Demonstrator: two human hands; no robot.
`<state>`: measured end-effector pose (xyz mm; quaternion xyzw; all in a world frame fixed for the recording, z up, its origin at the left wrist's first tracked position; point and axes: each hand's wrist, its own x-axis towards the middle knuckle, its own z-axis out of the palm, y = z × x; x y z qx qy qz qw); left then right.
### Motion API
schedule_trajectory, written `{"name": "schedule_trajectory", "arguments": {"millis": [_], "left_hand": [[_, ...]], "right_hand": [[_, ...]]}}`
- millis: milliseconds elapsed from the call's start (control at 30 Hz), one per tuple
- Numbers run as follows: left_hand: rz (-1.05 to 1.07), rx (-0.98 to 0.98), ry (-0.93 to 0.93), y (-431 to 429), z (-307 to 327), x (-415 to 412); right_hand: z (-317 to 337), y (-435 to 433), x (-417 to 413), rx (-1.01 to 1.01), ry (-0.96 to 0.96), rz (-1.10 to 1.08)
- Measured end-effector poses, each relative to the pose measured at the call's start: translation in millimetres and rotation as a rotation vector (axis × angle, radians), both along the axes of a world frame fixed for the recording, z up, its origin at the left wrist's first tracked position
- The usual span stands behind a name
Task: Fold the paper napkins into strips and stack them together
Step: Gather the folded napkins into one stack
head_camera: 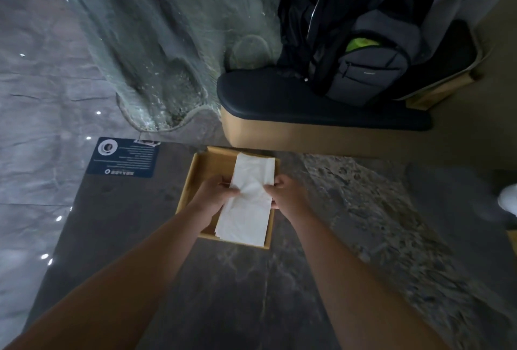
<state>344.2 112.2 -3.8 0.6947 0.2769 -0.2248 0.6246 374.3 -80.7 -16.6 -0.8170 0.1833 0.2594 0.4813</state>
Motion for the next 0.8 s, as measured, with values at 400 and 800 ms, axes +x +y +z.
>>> {"name": "schedule_trajectory", "arguments": {"millis": [400,800], "left_hand": [[-0.3,0.427,-0.146,9.3,-33.2,5.0],[-0.448,0.659,-0.285,10.6,-23.1,-5.3]], "right_hand": [[13.7,2.0,-0.8,-0.488,-0.161,0.358],[8.1,-0.8,-40.5,-0.493,-0.374,0.791]]}}
